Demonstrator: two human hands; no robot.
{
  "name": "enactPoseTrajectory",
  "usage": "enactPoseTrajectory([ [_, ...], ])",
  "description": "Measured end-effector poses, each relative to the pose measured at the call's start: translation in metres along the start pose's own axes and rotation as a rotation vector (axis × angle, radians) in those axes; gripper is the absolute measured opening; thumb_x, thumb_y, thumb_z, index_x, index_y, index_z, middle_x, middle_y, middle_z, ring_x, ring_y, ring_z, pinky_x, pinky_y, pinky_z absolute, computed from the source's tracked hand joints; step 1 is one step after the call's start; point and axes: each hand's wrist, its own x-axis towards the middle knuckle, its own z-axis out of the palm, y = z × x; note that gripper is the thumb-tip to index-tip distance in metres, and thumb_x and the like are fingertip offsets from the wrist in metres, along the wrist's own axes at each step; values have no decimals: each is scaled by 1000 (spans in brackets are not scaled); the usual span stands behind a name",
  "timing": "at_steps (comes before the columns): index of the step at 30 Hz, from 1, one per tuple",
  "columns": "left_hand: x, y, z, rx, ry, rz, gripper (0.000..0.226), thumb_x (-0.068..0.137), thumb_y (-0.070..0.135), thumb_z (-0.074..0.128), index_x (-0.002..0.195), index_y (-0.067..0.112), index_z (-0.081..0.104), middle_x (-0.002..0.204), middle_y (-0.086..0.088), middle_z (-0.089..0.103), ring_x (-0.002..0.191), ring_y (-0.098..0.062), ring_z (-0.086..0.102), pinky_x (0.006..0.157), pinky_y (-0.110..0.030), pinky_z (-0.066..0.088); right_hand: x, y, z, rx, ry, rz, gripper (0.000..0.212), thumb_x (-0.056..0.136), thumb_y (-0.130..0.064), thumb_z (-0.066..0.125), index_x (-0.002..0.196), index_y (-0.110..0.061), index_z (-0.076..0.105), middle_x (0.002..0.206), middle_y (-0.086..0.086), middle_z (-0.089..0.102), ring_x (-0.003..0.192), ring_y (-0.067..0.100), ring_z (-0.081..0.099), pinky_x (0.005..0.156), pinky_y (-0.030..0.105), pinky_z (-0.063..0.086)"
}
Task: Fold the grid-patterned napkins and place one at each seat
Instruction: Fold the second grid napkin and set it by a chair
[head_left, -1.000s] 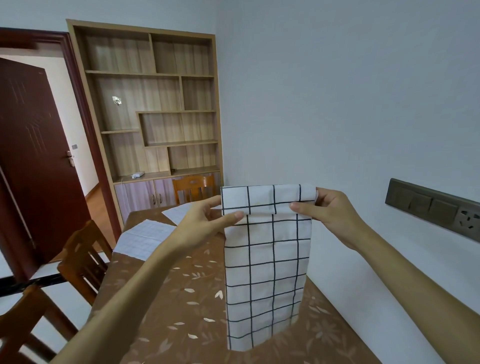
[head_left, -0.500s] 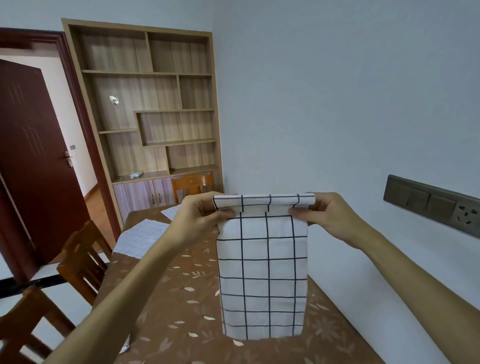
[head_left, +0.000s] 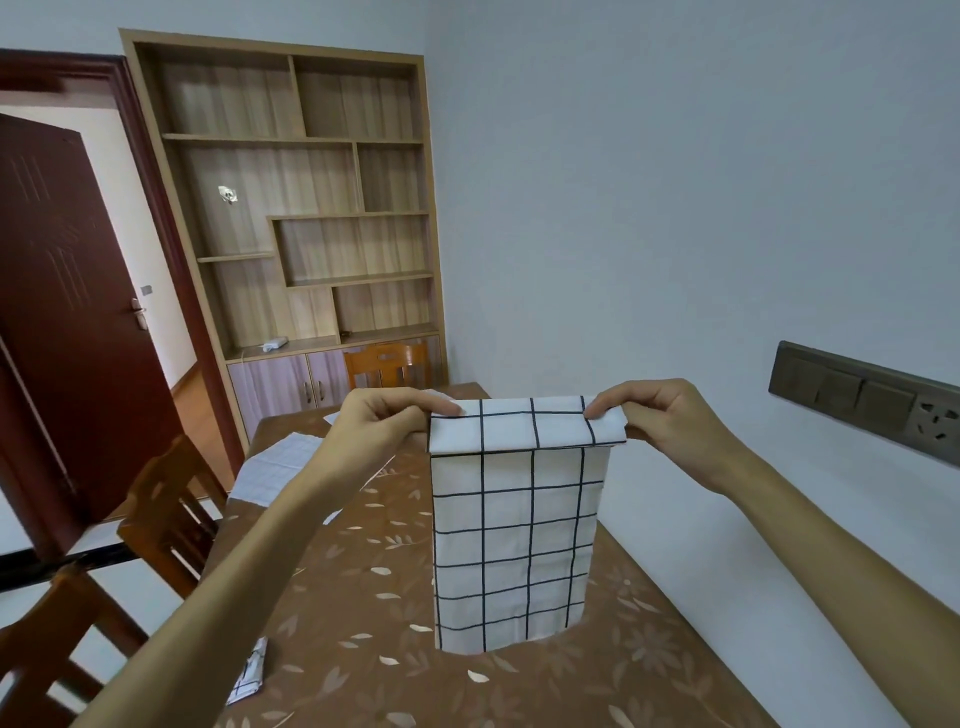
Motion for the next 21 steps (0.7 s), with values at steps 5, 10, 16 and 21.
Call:
enactPoseTrajectory([
  [5,-1,0,2,-44,41,10,10,85,20,75,92,16,82,99,-4,79,95,-21,74,88,-34,58,0,-1,1,94,-12,21,49,97,4,40,81,-17,82,99,13,76,94,21,69,81,27,55],
  [10,1,-1,9,-42,145,71,19,78,5,80,94,14,78,99,1,79,95,-19,74,85,-33,61,2,1,7,71,30,65,43,83,-48,74,123,-34,66,93,-3,71,92,13,66,92,32,54],
  [16,0,1,10,-128,162,109,51,75,13,81,123,20,66,99,-1,78,93,-18,74,88,-32,59,-1,2,21,117,36,114,25,85,-14,76,110,-12,73,106,3,78,102,19,74,93,34,56],
  [21,-6,-2,10,-29,-14,-73,36,82,34,71,116,21,69,101,-1,79,98,-24,74,97,-56,54,1,-5,23,144,83,82,19,88,-12,73,106,-9,75,99,1,79,79,3,71,66,9,50],
])
